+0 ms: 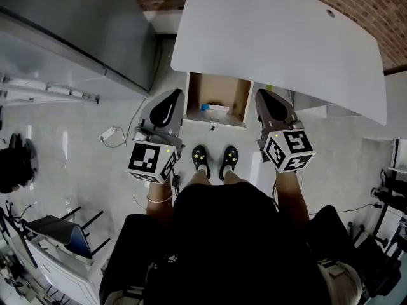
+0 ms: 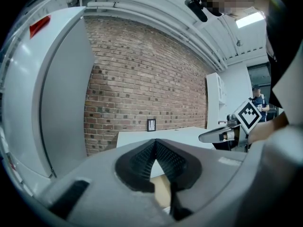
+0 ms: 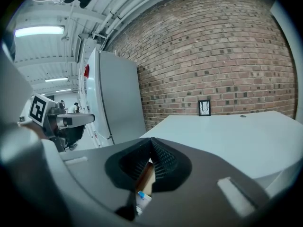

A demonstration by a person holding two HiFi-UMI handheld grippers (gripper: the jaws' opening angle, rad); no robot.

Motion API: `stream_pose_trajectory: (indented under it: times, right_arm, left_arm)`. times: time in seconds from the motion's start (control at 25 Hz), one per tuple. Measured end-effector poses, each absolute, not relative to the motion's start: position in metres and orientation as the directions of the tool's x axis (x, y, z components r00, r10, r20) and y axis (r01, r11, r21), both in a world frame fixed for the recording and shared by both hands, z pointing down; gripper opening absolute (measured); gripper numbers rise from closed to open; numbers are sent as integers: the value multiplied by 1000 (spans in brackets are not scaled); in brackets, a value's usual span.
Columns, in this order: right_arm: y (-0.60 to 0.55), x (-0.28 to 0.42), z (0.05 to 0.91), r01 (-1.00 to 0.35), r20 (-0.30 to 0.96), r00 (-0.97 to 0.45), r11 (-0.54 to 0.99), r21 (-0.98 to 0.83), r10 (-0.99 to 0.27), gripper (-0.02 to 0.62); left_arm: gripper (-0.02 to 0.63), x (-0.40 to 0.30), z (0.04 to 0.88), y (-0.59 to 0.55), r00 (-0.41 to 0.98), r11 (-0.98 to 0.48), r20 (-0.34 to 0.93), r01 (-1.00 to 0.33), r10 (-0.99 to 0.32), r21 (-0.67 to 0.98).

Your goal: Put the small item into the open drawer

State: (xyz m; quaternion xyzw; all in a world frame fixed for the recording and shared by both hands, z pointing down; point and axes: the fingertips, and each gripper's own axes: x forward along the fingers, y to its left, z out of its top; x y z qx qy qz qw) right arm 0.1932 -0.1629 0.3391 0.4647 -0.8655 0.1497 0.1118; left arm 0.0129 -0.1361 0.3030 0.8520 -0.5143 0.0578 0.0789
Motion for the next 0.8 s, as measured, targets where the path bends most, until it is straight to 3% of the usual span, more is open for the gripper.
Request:
stream_pose_trajectory:
  times: [0.8]
  right_arm:
    - [-159, 195, 314, -830, 300, -557, 530, -172, -775, 11]
  left_arm:
    - [0, 12, 277, -135, 464, -459, 125, -886, -877, 68]
